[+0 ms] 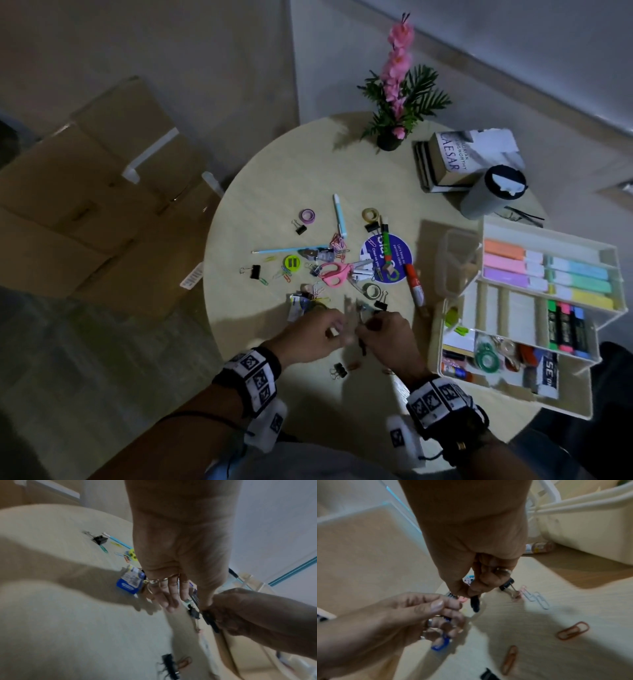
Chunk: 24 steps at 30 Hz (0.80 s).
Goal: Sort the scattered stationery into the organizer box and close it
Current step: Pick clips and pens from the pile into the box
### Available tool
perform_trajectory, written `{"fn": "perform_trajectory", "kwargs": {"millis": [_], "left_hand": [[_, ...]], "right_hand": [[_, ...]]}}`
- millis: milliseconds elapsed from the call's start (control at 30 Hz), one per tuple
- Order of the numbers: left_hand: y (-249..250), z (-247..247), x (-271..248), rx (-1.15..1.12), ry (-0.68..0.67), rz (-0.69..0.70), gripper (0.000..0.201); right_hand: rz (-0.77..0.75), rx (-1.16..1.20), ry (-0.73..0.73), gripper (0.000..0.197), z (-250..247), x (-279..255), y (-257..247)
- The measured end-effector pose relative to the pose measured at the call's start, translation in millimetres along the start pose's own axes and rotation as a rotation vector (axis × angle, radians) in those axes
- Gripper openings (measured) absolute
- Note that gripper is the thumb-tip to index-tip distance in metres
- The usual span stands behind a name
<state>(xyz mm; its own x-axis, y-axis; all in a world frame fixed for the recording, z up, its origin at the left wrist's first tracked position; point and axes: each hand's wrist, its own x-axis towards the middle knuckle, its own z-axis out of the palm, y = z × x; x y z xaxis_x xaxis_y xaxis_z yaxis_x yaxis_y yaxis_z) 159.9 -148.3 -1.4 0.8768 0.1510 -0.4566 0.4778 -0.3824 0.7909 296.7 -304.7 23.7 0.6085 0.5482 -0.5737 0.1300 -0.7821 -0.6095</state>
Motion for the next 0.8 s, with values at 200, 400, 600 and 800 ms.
{"fn": "perform_trajectory", "kwargs": {"millis": [200,400,600,800], "left_hand": [[30.1,-7.5,33.9,-0.399,0.015,0.026,0.025],[35.5,-27.9,43.9,-0.321,0.089,0.029,0.02],[31.4,-43.7,41.9,-0.209,0.18,0.077,0.023],[31.9,-55.6,37.5,-0.146,0.262,0.129,0.022]], "right_hand": [[-0.084,0.401,-0.06,0.033,-21.8,-1.4,-28.0],[-0.068,-0.125,0.374,0.02,-71.3,59.3,10.8],[-0.047,-0.477,0.34,0.043,-53.7,83.4,19.9],[0.014,-0.516,0.31,0.043,-35.3,82.5,28.9]]}}
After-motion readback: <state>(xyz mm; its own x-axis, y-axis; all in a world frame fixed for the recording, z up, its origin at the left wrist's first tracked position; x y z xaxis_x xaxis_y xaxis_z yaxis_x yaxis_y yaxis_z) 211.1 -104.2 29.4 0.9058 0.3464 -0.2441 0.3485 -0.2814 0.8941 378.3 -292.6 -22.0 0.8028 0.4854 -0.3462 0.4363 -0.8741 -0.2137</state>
